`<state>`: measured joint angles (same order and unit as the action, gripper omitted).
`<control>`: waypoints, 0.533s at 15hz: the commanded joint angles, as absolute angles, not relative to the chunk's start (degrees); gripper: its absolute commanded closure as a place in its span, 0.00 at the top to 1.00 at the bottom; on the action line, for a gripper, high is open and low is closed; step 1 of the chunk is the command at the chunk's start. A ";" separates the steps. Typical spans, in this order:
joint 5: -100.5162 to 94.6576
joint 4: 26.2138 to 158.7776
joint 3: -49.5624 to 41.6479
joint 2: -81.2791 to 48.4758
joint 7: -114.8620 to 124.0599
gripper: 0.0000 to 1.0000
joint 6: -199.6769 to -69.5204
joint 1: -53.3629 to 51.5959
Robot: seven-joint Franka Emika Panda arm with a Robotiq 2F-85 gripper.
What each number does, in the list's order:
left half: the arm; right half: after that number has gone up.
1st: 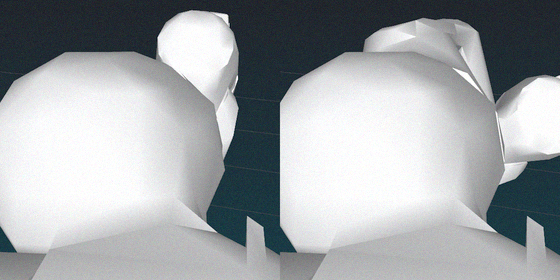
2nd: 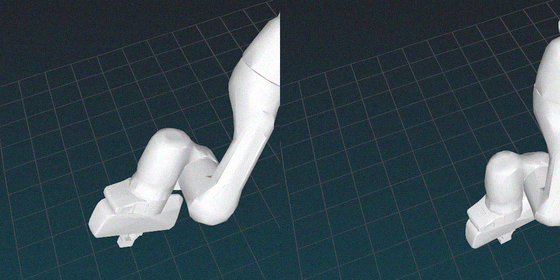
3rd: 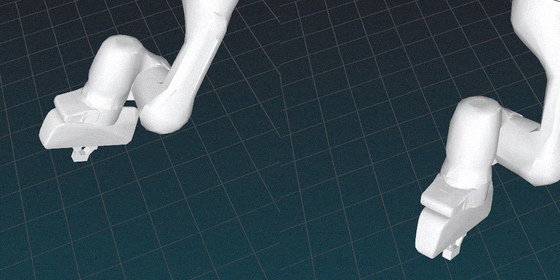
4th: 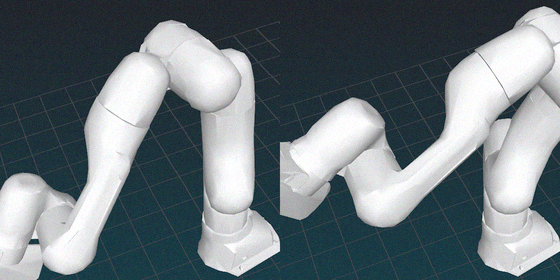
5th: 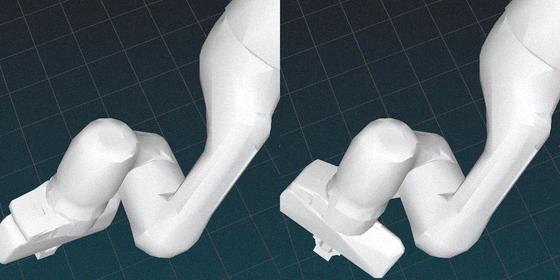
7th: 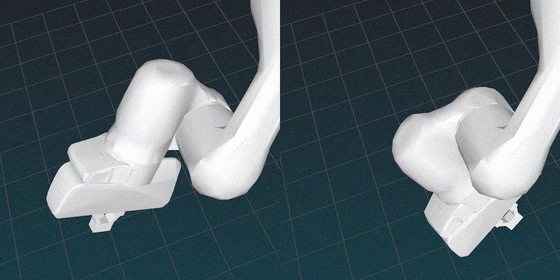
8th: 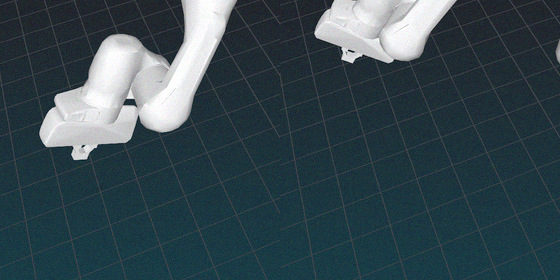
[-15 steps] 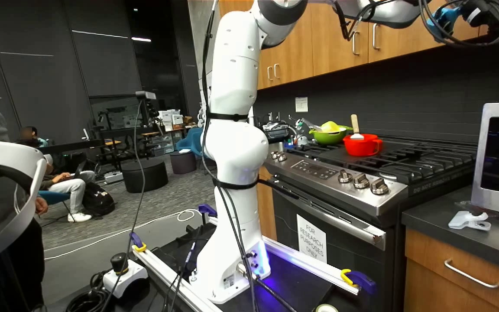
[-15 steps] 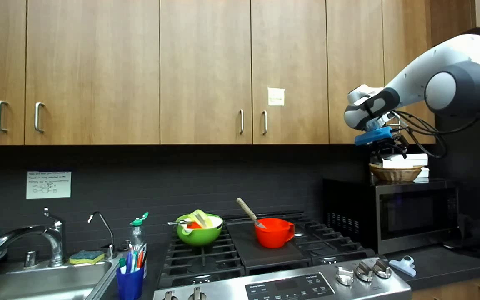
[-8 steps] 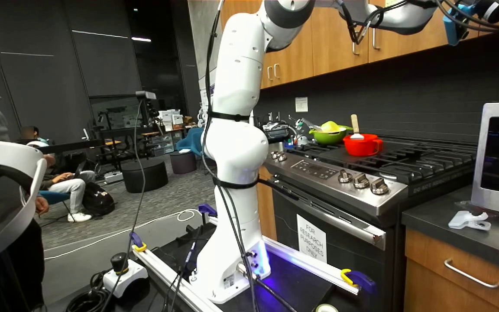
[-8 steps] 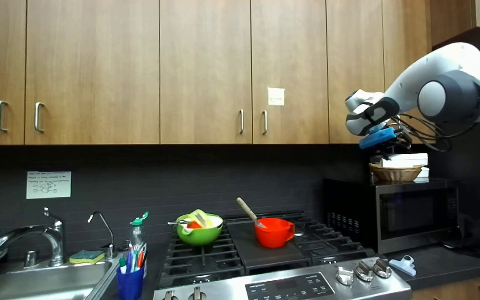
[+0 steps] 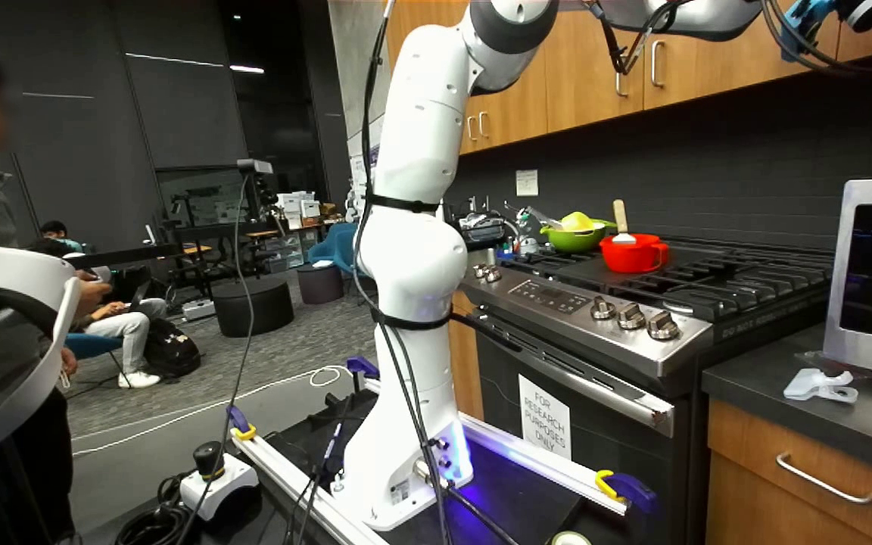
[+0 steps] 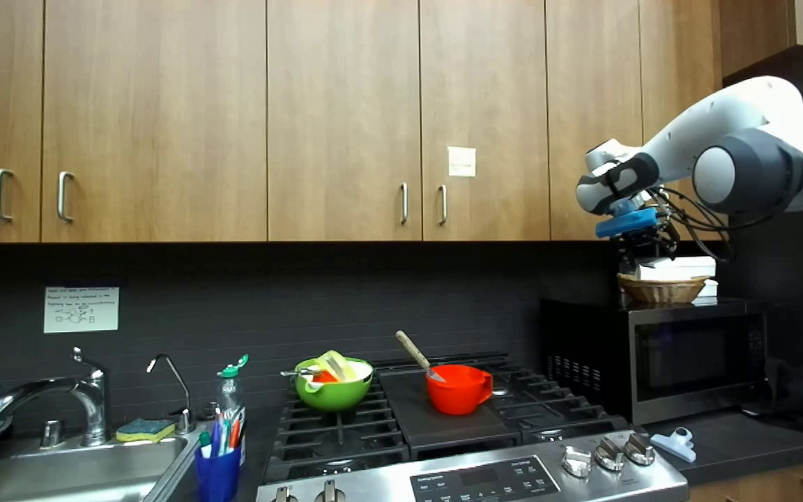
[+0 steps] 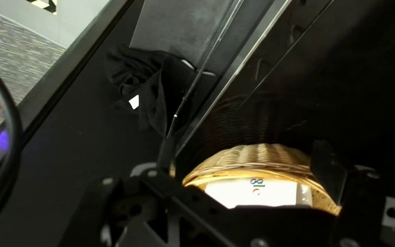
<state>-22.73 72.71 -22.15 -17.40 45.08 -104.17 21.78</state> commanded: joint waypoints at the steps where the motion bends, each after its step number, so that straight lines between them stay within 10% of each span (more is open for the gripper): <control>1: -16.02 66.65 -21.66 -21.07 35.16 1.00 -101.10 23.98; 8: -16.85 62.05 -22.23 -23.94 21.35 1.00 -97.29 25.79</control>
